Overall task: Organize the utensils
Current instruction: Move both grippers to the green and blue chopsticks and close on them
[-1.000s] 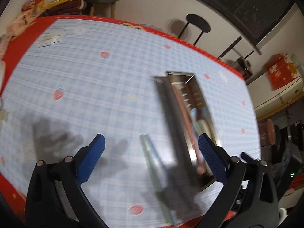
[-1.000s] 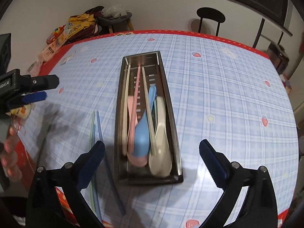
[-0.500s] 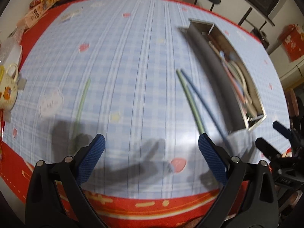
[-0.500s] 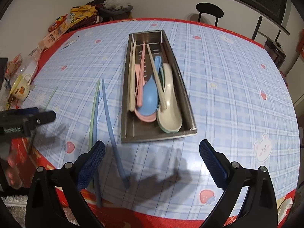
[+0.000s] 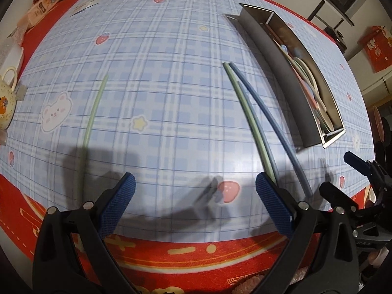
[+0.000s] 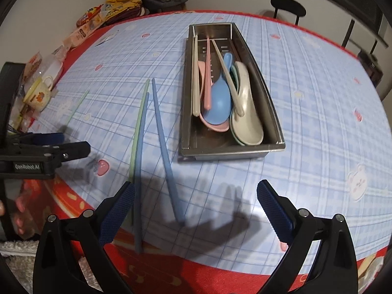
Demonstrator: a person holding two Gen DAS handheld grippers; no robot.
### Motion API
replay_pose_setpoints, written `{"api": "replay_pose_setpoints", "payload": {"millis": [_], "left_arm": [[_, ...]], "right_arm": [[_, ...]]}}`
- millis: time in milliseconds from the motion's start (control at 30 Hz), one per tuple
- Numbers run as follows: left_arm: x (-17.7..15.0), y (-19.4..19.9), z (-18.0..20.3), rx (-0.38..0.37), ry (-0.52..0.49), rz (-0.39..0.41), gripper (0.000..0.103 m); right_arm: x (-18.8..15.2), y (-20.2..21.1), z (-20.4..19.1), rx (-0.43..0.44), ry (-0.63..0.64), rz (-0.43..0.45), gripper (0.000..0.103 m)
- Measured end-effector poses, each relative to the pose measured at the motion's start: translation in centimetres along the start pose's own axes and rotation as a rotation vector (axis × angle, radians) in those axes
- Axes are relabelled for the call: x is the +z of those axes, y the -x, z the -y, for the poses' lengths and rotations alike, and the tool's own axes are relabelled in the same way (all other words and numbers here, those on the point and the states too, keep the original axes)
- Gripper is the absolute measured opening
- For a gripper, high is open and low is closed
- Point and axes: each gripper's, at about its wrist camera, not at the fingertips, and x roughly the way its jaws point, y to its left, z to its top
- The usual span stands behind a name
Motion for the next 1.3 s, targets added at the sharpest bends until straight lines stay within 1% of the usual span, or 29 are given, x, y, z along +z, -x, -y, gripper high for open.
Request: {"api": "replay_pose_setpoints", "payload": {"millis": [100,167,200,233,267,333,400,500,700,767,900,1067,1200,1300], "left_arm": [[-0.1,0.0,1.1,-0.001,-0.04,0.008,0.097],[-0.1,-0.2,2.1,-0.007,-0.071,0.009,0.097],[-0.2,-0.3,2.4,-0.008,-0.079,0.007,0.097],[-0.2,-0.5,2.8,-0.008,-0.091,0.003,0.097],[-0.3,-0.7,3.1,-0.007,-0.101,-0.002,0.097],[-0.2,-1.1,3.6,-0.006,-0.115,-0.01,0.097],[-0.2,-1.5,4.0,-0.002,-0.128,-0.014,0.097],[-0.2,-1.9,4.4,0.001,-0.136,-0.019,0.097],[-0.1,-2.8,5.2,0.01,-0.148,-0.039,0.097],[-0.1,-3.0,5.3,0.019,-0.147,-0.04,0.097],[0.1,-3.6,5.5,0.032,-0.14,-0.051,0.097],[0.6,-4.1,6.2,0.041,-0.152,-0.05,0.097],[1.0,-4.6,6.5,0.066,-0.16,-0.055,0.097],[1.2,-4.8,6.6,0.062,-0.151,-0.057,0.097]], "right_arm": [[-0.1,-0.1,0.7,0.042,-0.033,-0.009,0.096],[-0.2,-0.1,0.8,0.037,-0.028,-0.01,0.086],[-0.2,-0.2,0.9,0.043,-0.02,-0.016,0.074],[-0.3,-0.4,0.9,0.051,-0.014,-0.026,0.064],[-0.4,-0.5,1.0,0.06,-0.011,-0.036,0.059],[-0.6,-0.9,0.9,0.085,-0.005,-0.048,0.04],[-0.7,-1.2,0.6,0.105,0.015,-0.056,0.03],[-0.7,-1.4,-0.1,0.123,0.05,-0.054,0.026],[-0.4,-2.3,-0.9,0.122,0.095,-0.06,0.025],[-0.3,-2.6,-1.0,0.118,0.103,-0.066,0.016],[-0.3,-2.9,-1.1,0.13,0.112,-0.072,0.008],[-0.3,-2.9,-1.2,0.143,0.113,-0.073,0.007],[-0.2,-3.0,-1.2,0.152,0.105,-0.075,0.007],[-0.3,-3.0,-1.1,0.155,0.1,-0.074,0.007]]}}
